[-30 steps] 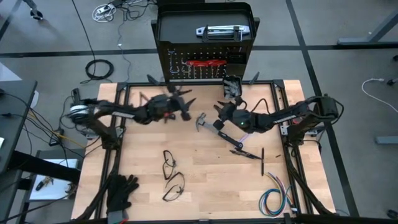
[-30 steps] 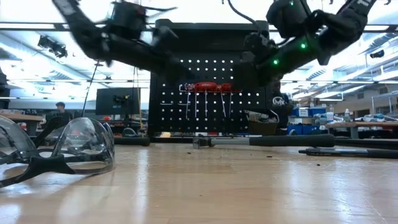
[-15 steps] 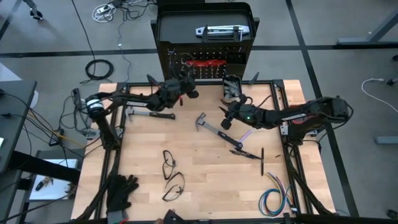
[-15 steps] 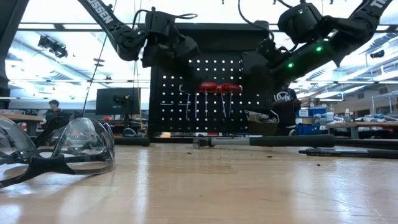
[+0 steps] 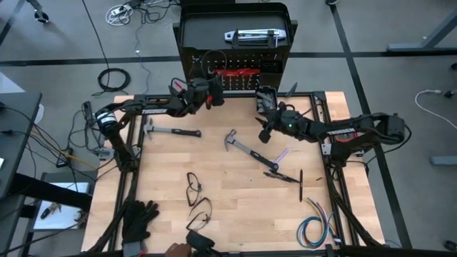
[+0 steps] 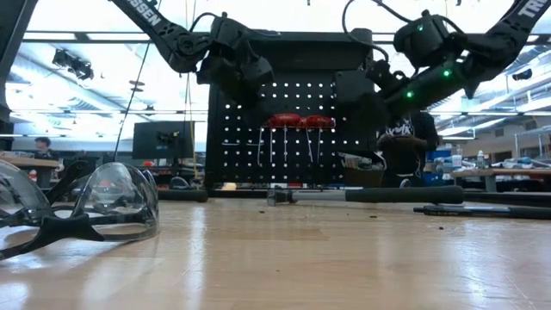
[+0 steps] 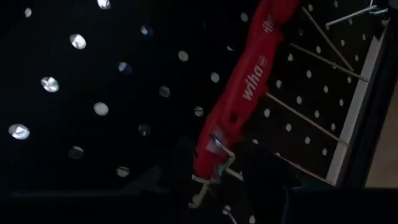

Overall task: Hang tools onto peg board
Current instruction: Move the hook from bottom to top

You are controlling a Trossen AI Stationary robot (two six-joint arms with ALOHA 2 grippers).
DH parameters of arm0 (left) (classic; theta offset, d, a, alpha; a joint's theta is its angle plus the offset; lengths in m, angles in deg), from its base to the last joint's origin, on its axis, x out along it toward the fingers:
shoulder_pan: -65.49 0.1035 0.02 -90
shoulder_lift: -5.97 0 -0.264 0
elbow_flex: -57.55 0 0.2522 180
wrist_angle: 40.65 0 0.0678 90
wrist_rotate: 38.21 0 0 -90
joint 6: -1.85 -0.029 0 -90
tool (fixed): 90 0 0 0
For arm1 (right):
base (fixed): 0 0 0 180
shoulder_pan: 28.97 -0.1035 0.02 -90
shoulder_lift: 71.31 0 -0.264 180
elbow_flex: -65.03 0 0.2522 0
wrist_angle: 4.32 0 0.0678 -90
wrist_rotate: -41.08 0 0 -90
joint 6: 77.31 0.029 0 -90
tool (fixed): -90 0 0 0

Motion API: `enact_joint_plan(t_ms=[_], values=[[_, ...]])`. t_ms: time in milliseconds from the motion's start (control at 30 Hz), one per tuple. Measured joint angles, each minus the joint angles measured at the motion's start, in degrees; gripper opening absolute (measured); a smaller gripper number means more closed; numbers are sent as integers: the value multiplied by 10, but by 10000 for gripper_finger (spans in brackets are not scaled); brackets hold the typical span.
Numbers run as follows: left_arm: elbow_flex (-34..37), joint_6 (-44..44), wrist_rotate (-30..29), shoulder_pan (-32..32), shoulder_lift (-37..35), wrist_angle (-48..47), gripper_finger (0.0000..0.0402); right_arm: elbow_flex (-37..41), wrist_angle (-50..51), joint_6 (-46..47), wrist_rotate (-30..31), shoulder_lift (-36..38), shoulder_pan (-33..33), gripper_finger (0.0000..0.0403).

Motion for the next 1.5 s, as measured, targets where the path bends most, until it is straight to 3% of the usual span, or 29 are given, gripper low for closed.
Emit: enact_joint_plan(t_ms=[167,867,1200,1500], values=[[0,-24,0,5,0,-19,131,-1,-22,12,-32,-18,8,122],[-3,-54,27,32,0,-32,128,-1,-33,12,-33,-18,8,119],[-3,-73,37,31,0,-24,64,-1,-33,12,-44,-18,8,119],[-4,-50,37,31,0,-27,54,-1,-33,12,-44,-18,8,119]])
